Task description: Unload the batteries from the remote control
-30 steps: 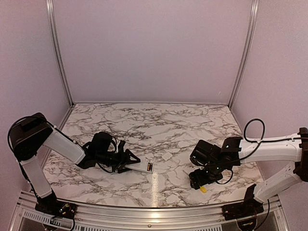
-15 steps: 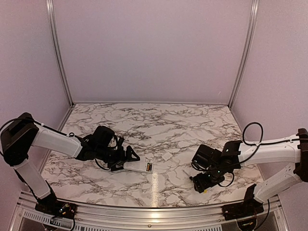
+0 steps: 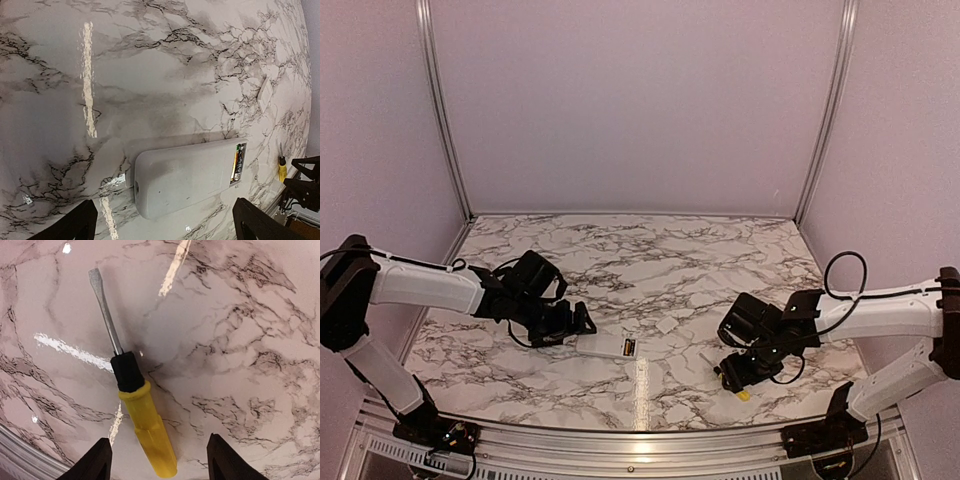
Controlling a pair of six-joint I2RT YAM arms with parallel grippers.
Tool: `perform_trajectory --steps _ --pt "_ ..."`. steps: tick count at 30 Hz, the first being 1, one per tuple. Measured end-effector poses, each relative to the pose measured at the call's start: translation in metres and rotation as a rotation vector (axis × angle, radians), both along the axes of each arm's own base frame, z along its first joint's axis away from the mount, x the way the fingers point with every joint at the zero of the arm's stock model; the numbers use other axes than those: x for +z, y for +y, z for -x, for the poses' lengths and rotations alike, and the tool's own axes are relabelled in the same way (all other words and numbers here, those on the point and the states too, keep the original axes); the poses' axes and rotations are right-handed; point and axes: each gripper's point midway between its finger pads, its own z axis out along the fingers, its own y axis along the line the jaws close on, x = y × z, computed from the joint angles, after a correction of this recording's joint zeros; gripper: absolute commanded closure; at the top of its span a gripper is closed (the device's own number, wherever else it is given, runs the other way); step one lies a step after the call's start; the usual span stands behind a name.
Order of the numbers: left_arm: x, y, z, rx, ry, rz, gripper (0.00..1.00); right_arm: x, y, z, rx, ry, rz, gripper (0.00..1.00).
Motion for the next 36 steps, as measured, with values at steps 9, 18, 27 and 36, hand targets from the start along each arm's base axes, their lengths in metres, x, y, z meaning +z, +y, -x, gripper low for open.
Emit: perform_trajectory --steps 9,18,27,36 --pt "0.032 0.011 -0.014 -0.013 -0.13 -0.064 0.01 -0.01 0.001 0.004 0.015 0.022 -0.004 0.49" --pt "0.064 0.009 -0.023 -0.082 -0.271 -0.06 0.01 -0.018 0.0 0.007 0.021 0.049 0.016 0.7" --pt "0.086 0.005 -0.032 -0.153 -0.384 -0.077 0.01 -0.018 0.006 0.008 0.053 0.063 0.01 0.86" --pt "0.101 -0.003 -0.036 -0.212 -0.441 -0.065 0.04 0.016 0.039 -0.013 0.074 0.011 -0.068 0.89"
